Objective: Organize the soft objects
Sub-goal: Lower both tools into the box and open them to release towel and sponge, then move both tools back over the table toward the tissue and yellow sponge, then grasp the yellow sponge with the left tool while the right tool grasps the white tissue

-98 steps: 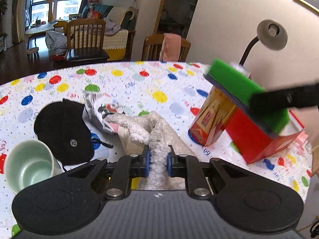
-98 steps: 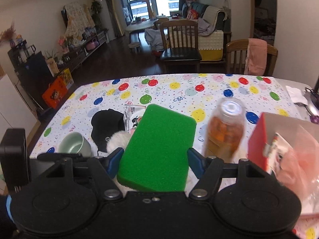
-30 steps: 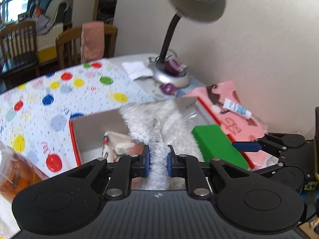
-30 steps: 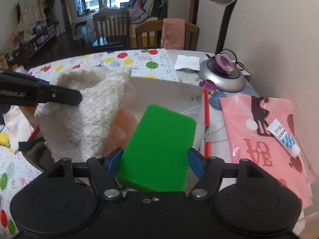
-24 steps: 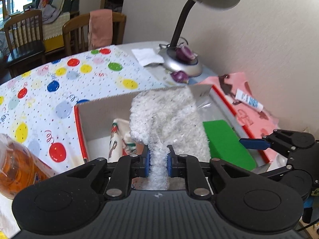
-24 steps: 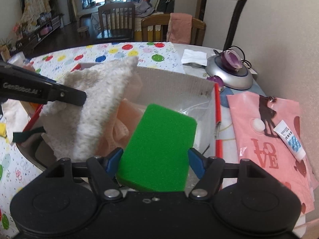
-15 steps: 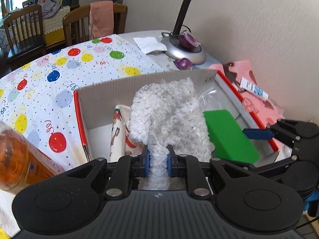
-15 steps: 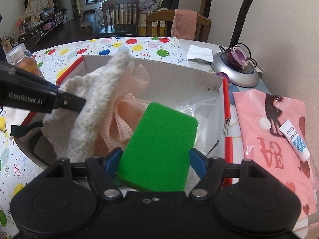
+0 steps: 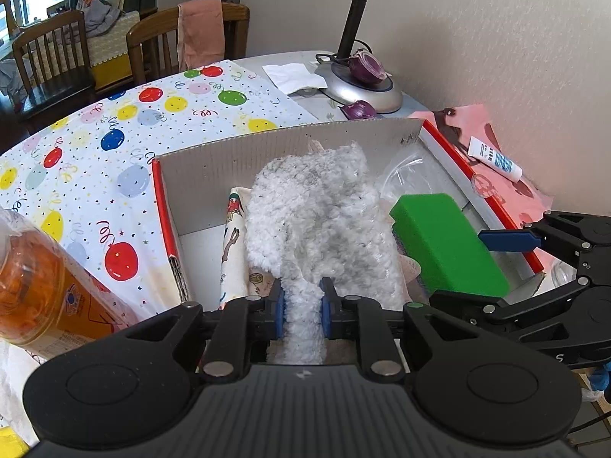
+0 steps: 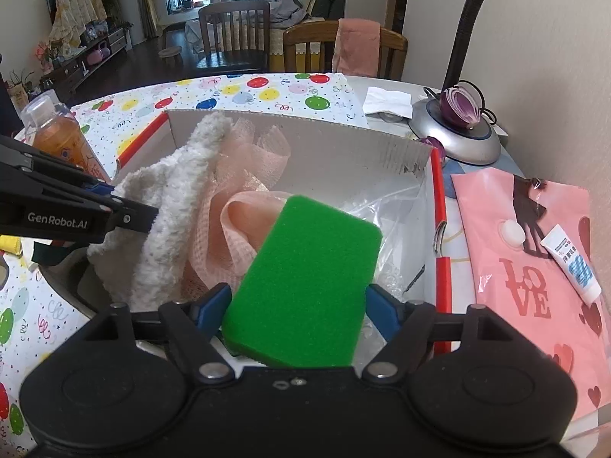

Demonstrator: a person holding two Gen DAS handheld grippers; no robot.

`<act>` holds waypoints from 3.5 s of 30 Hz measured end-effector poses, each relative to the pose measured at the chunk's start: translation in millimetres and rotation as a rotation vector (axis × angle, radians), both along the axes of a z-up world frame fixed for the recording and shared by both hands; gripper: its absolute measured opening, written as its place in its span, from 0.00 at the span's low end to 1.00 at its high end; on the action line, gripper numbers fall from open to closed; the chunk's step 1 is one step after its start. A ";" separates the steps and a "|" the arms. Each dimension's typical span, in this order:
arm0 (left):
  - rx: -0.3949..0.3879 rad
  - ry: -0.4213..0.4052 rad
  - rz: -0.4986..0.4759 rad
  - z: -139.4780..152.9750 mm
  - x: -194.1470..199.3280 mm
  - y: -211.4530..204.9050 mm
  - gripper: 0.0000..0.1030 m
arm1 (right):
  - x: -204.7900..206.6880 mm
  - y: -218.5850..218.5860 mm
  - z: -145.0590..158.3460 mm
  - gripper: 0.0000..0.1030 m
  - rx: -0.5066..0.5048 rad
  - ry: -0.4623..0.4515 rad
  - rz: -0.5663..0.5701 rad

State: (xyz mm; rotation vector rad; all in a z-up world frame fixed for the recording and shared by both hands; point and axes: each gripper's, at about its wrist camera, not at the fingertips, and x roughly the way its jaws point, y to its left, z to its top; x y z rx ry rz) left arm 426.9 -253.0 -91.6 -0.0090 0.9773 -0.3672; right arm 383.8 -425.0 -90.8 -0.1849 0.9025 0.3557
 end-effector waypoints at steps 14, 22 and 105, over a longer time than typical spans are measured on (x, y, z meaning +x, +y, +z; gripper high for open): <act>-0.016 -0.069 -0.004 14.9 -17.2 4.6 0.70 | -14.9 -7.0 26.4 0.84 0.071 -0.051 0.007; -0.067 -0.125 0.013 40.5 -38.6 19.2 0.70 | -32.5 -13.9 52.0 0.88 0.143 -0.095 -0.011; -0.029 -0.162 0.165 -75.0 -140.6 316.8 1.00 | -19.4 397.1 -49.2 0.91 -0.055 0.122 0.258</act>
